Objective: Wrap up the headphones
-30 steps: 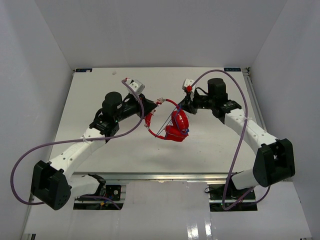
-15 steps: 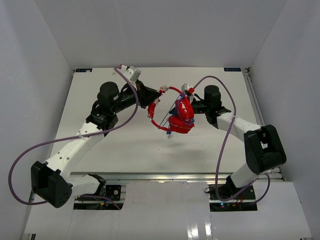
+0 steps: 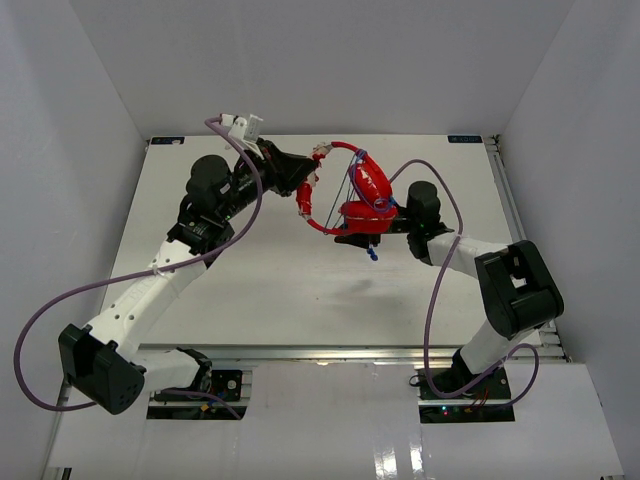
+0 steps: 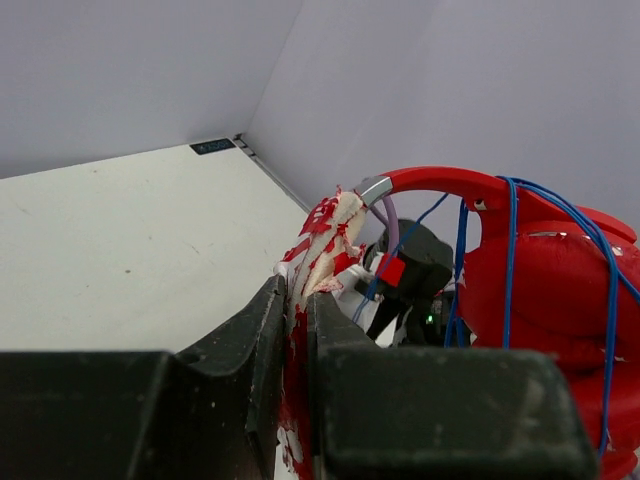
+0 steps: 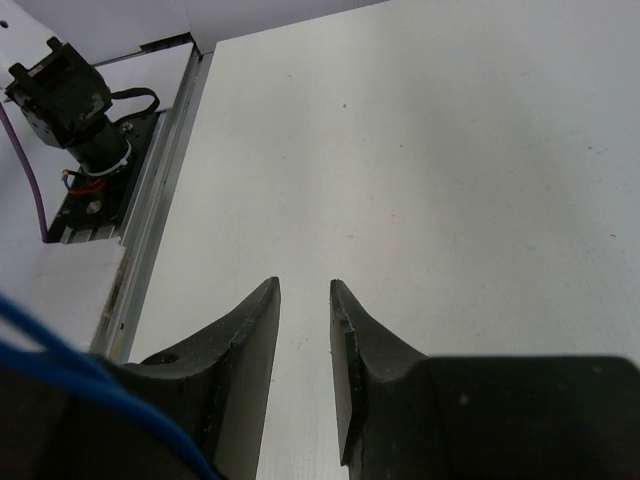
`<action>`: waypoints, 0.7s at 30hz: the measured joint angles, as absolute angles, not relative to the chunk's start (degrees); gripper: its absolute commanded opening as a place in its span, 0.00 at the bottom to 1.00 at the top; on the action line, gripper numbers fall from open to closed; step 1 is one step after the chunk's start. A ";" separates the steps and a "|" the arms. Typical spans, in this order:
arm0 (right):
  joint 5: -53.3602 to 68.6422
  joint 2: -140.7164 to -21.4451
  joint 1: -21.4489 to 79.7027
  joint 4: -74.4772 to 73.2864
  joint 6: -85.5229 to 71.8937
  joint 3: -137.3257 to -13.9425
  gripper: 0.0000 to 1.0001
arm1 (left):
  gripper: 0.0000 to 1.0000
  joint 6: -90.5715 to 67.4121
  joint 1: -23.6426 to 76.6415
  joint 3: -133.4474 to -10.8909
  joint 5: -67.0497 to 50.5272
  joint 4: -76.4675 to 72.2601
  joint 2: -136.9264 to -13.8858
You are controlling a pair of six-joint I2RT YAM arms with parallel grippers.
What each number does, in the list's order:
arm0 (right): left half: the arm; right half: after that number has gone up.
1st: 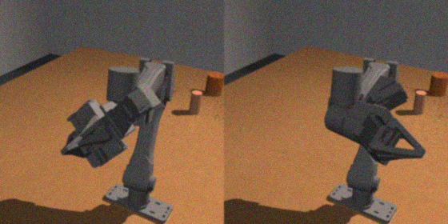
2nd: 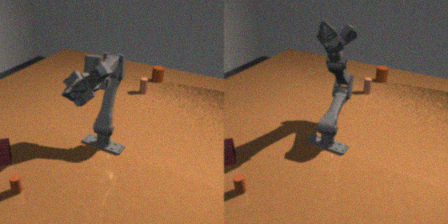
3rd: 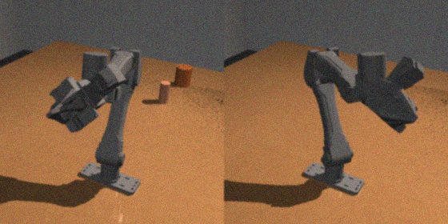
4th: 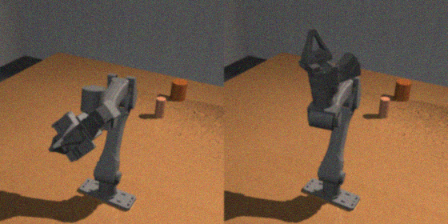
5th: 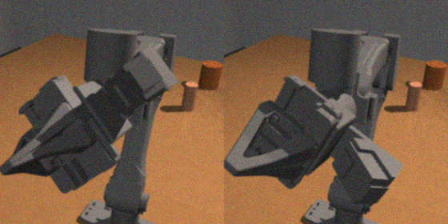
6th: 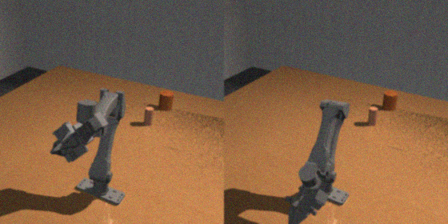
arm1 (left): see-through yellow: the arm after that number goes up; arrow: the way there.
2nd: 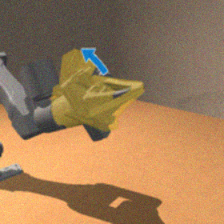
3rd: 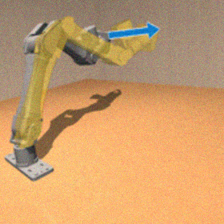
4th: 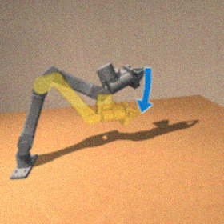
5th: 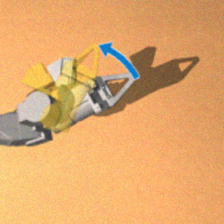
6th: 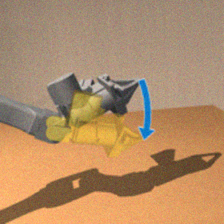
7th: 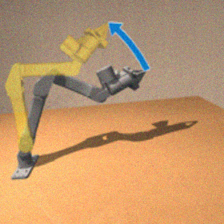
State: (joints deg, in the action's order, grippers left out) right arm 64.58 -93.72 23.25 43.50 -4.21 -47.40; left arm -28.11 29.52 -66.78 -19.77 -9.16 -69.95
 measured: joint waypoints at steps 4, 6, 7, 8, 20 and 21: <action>64.54 -93.84 23.50 48.81 -8.02 -45.20 0.33 | 0.00 -30.43 29.52 -66.84 -14.57 -9.52 -69.94; 64.46 -93.84 23.63 50.30 -9.03 -44.20 0.33 | 0.00 -31.10 29.52 -66.85 -11.66 -9.52 -69.91; 64.40 -93.84 23.64 50.87 -9.35 -43.84 0.33 | 0.00 -31.26 29.52 -66.85 -10.34 -9.52 -69.90; 64.33 -93.83 23.64 51.29 -9.63 -43.53 0.33 | 0.00 -31.40 29.52 -66.85 -9.02 -9.51 -69.88; 63.22 -93.78 23.85 52.48 -10.15 -43.20 0.08 | 0.00 -31.39 29.46 -66.81 2.08 -8.99 -69.13; 62.94 -93.65 23.99 51.82 -9.59 -43.20 0.08 | 0.00 -31.35 29.40 -66.72 3.06 -8.99 -68.94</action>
State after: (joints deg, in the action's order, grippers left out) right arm 62.94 -93.65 23.99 51.82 -9.59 -43.20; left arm -31.35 29.40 -66.72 3.06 -8.99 -68.94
